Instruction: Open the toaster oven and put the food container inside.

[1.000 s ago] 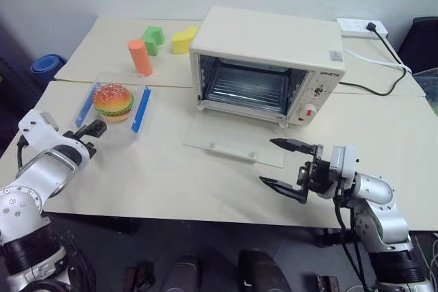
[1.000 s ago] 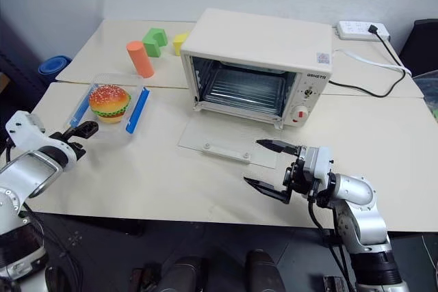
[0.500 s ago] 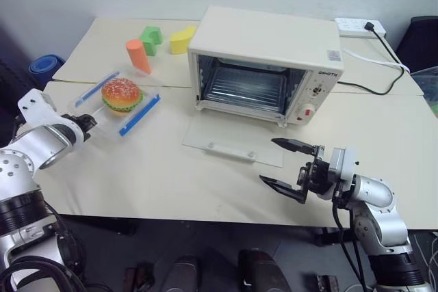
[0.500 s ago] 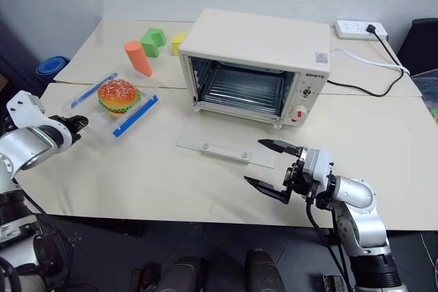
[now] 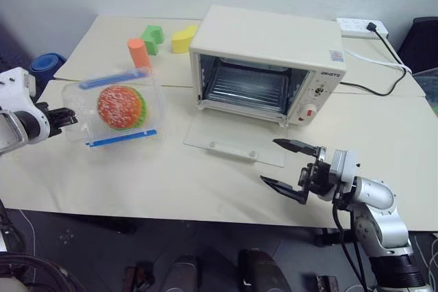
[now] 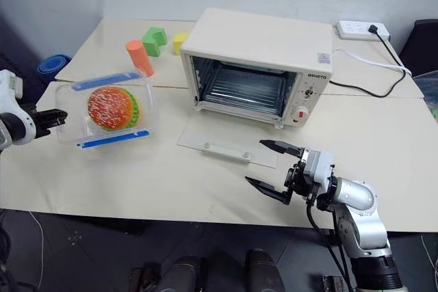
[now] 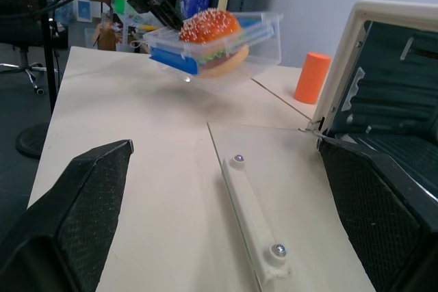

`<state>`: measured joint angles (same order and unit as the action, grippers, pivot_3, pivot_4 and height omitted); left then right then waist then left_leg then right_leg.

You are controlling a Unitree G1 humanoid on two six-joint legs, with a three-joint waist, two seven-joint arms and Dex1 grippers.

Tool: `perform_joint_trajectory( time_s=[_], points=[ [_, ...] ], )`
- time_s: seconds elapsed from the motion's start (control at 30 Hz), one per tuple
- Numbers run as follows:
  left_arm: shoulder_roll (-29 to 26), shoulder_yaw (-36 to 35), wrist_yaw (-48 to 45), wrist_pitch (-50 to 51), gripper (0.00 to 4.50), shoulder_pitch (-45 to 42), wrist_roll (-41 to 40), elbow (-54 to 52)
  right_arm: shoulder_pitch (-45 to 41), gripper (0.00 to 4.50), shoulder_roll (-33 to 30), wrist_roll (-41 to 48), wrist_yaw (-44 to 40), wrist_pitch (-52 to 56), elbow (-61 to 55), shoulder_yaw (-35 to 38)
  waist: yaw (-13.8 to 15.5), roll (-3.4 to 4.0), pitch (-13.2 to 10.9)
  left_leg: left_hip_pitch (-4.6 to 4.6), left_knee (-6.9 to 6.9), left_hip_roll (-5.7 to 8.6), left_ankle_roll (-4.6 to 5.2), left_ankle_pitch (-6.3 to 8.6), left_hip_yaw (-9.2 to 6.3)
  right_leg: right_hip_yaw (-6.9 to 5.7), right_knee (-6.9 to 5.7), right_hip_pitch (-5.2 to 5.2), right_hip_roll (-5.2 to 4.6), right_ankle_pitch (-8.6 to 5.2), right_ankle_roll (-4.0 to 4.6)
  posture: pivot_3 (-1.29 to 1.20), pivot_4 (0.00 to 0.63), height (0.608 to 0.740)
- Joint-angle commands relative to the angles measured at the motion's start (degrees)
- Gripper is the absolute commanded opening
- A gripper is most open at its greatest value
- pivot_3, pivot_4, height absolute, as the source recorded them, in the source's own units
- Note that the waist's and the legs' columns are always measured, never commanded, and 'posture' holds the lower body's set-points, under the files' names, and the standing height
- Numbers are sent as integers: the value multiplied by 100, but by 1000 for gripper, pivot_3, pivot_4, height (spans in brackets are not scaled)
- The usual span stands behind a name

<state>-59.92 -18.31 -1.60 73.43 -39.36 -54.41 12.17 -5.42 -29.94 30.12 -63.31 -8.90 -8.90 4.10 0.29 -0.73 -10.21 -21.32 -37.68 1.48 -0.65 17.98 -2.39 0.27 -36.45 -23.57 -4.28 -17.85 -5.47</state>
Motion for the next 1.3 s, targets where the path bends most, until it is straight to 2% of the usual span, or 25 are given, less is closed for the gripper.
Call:
perform_joint_trajectory(
  time_s=[0.03,0.23,0.4,0.57,0.67,0.8,1.0,1.07,1.17,1.27,1.3],
  points=[
    [147,360,-429,360,2,-629,75,-437,191,4500,-183,-7,45,-90,-86,341,3,0,0,-1,0,1,1,0,-1,0,0,0,-1,0,0,0,150,740],
    [1421,948,-407,965,2,-1686,311,-578,732,4500,-275,-19,171,-163,-259,693,48,-3,-2,-3,-5,6,5,-2,1,0,-8,-1,1,0,-1,0,150,740],
    [2530,1430,-271,1291,2,-2137,832,-439,1340,4500,-185,-26,475,-239,-719,936,44,-5,-3,-5,-7,7,5,-2,4,3,-20,-2,4,0,-2,0,150,740],
    [3155,1401,-188,998,2,-2395,1445,-19,1721,4500,-52,-104,777,-286,-1061,927,-36,-5,-3,7,-6,-5,-4,-7,19,12,-34,-3,19,0,-3,0,150,740],
    [3333,1422,-244,959,2,-2510,1713,90,1844,4500,18,-156,939,-292,-1208,893,-38,-5,-3,11,-7,-6,-9,-9,22,14,-26,-3,19,-1,-4,0,150,740],
    [3425,1403,-312,949,1243,-2608,1995,134,1906,4500,61,-179,1110,-281,-1307,886,-26,-5,-3,10,-8,-5,-9,-9,20,14,-28,-3,18,-1,-4,0,150,740],
    [3358,984,-645,989,3069,-2712,1981,-69,1765,4500,-12,-73,1455,-22,-1501,960,-27,-5,-3,7,-9,-6,-9,-9,19,13,-27,-4,18,-1,-4,0,150,740],
    [3101,885,-1136,992,3069,-2563,1750,-273,1675,4500,-106,135,1608,365,-1753,924,-44,-4,-4,8,-9,-6,-9,-9,19,13,-28,-5,18,-1,-4,0,150,740],
    [2336,960,-2511,125,3069,-1875,1559,-843,1581,4500,-480,333,1670,1167,-2193,732,-100,6,-3,8,-6,-11,-13,-9,23,17,-36,-10,21,-1,-3,0,150,740],
    [1428,1470,-3909,-1108,2537,-951,1906,-1164,1346,3613,-777,306,1896,1996,-2420,436,-143,8,-3,16,2,-23,-22,-10,27,18,-28,-10,28,-5,5,0,150,740],
    [1191,1676,-4299,-1586,2239,-668,2097,-1242,1242,3266,-830,251,1932,2161,-2455,316,-138,8,-3,18,5,-23,-24,-12,27,19,-27,-10,28,-7,9,0,150,740]
  ],
)
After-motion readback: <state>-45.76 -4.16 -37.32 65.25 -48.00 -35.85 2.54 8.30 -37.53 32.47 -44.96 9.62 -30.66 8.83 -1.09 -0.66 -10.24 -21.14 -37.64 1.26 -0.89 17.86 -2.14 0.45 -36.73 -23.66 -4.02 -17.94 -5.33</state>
